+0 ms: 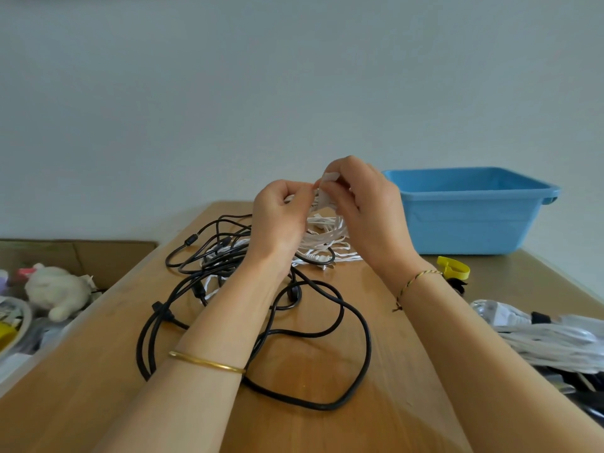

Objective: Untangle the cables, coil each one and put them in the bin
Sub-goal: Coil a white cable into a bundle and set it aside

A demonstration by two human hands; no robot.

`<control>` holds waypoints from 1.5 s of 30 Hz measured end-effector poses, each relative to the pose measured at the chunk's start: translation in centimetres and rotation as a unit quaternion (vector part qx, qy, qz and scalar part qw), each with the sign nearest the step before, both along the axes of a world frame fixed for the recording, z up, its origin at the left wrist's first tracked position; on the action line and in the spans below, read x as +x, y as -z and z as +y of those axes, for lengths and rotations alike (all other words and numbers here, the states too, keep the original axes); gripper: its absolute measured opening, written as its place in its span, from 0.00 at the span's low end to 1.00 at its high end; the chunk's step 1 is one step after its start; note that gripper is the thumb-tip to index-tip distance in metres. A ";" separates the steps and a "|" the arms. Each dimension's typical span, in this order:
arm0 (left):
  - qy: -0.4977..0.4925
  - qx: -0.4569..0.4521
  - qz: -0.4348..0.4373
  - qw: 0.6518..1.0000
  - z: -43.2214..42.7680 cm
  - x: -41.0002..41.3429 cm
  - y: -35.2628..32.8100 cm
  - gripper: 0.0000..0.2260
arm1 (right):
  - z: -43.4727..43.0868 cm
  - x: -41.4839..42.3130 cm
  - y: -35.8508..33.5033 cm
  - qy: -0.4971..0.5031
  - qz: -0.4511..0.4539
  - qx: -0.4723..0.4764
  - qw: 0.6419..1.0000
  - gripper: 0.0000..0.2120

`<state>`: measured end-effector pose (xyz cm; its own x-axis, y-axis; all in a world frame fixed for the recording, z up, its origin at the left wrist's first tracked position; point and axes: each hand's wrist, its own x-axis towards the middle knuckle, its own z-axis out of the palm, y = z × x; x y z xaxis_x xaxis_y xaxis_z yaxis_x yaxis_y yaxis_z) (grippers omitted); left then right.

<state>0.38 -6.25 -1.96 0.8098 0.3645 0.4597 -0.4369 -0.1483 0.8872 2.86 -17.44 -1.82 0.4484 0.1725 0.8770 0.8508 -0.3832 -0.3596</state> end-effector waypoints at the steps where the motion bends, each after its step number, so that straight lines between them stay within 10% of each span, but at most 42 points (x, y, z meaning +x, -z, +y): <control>1: 0.001 0.005 -0.002 1.000 -0.1 0.0 0.1 0.08 | -0.1 0.0 -0.1 0.008 -0.010 -0.004 1.000 0.05; 9: 0.019 0.063 -0.023 0.998 -0.7 -0.3 0.3 0.10 | -0.6 0.5 -0.7 0.029 -0.006 0.007 1.000 0.06; 19: 0.043 0.058 -0.034 0.997 -0.4 -0.5 0.1 0.21 | -0.5 -0.6 -1.4 -0.128 0.282 0.064 0.949 0.04; 31: 0.080 0.212 -0.038 0.973 -0.6 -1.4 -0.7 0.34 | -1.2 -0.4 -1.8 -0.106 0.318 0.125 0.934 0.04; 45: -0.036 0.389 -0.016 0.921 -1.3 -1.5 -0.2 0.15 | -1.4 -0.1 -1.7 0.044 0.217 -0.058 0.974 0.11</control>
<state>-1.13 -7.58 -1.80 0.7778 -0.0320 0.6277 -0.4251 -0.7625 0.4877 2.77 -18.85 -0.12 0.7895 0.2027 0.5793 0.5907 -0.5070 -0.6277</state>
